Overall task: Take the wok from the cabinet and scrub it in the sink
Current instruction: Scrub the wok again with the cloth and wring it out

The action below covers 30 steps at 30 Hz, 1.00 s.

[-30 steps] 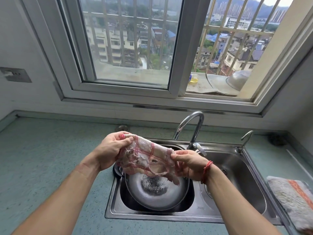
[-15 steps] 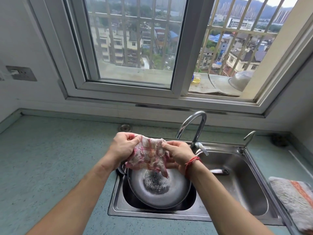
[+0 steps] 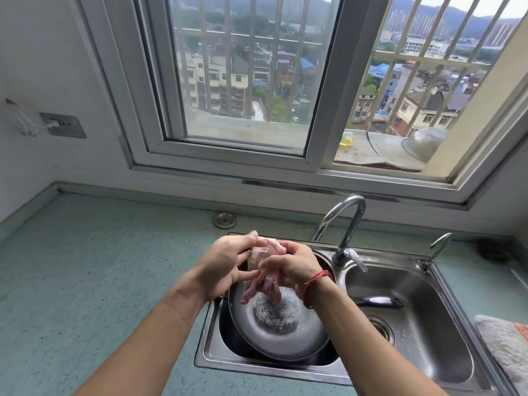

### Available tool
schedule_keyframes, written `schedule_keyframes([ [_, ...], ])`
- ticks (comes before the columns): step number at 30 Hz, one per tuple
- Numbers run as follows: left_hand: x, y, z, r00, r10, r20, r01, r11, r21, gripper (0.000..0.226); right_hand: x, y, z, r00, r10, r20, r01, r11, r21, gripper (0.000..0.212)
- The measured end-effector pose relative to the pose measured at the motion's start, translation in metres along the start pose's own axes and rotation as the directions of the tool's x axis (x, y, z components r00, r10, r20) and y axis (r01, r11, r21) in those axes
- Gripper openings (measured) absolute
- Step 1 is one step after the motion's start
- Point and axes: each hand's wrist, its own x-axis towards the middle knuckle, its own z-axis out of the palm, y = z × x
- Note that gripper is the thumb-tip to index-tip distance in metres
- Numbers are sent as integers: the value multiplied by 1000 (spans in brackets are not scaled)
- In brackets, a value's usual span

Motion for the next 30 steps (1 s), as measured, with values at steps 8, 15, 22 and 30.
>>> schedule_keyframes([
  [8,18,-19,-39,971,50,-235,-11,986,164,32,16,-3,6,980,27,196,-55,989,135,42],
  [15,29,-26,-61,985,2,-173,4,999,37,18,41,9,10,972,94,216,-133,976,175,25],
  [22,53,-51,-102,953,-65,-297,76,997,25,10,74,49,26,930,287,229,-301,953,30,18],
  [30,83,-78,-165,912,-155,-379,178,984,25,12,130,79,60,923,364,127,-365,931,-18,37],
])
